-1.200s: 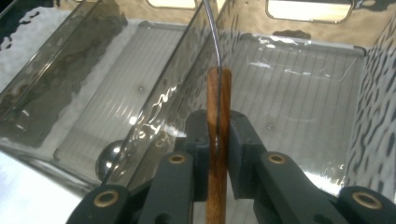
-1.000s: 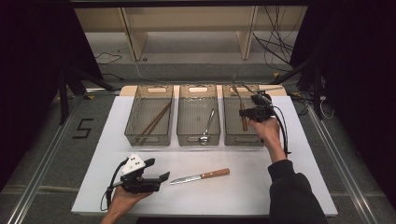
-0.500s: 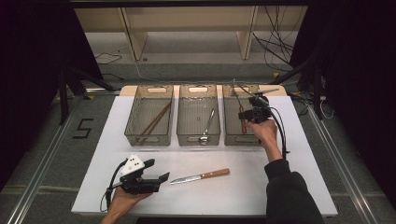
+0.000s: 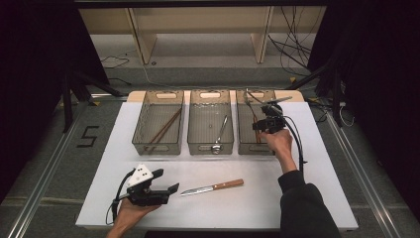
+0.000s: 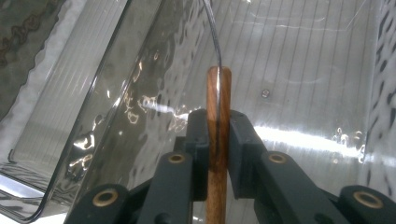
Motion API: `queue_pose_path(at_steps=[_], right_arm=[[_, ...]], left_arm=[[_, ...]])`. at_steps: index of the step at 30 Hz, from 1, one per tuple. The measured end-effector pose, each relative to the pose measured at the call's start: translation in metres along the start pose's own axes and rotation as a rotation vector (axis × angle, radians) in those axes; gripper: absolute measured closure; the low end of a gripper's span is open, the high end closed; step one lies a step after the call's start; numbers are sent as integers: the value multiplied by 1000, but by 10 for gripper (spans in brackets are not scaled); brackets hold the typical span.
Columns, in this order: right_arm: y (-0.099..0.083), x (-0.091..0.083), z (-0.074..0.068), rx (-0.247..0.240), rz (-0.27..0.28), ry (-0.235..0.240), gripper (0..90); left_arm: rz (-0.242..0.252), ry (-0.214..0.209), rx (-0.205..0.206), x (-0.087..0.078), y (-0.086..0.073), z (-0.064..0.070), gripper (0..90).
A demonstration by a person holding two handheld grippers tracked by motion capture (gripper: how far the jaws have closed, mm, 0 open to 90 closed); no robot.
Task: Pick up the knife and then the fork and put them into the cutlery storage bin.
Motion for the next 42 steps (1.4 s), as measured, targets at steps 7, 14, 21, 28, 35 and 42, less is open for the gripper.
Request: queue_pose_path(at_steps=[7, 14, 21, 28, 35, 42], right_arm=[[0, -4, -5, -19, -4, 62, 652], [0, -15, -14, -57, 39, 152, 526], [-9, -35, -35, -190, 100, 207, 388], [-26, -49, -54, -311, 105, 269, 346], [-46, -63, -75, -428, 123, 329, 320], [-67, -71, -94, -519, 130, 387, 292]], left_arm=[[-6, -4, 3, 0, 0, 0, 202], [-5, -1, 7, 0, 0, 0, 201], [-3, -3, 3, 0, 0, 0, 201], [-4, -3, 5, -1, 0, 0, 201], [0, 0, 2, -1, 0, -1, 200], [3, 3, 0, -1, 0, -1, 200]])
Point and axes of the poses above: each handheld gripper's, and its own axes: x roughly forward along the jaws, y roughly out of its top, z roughly to its right, the point moved 3 cm from there along x, roughly forward along the jaws
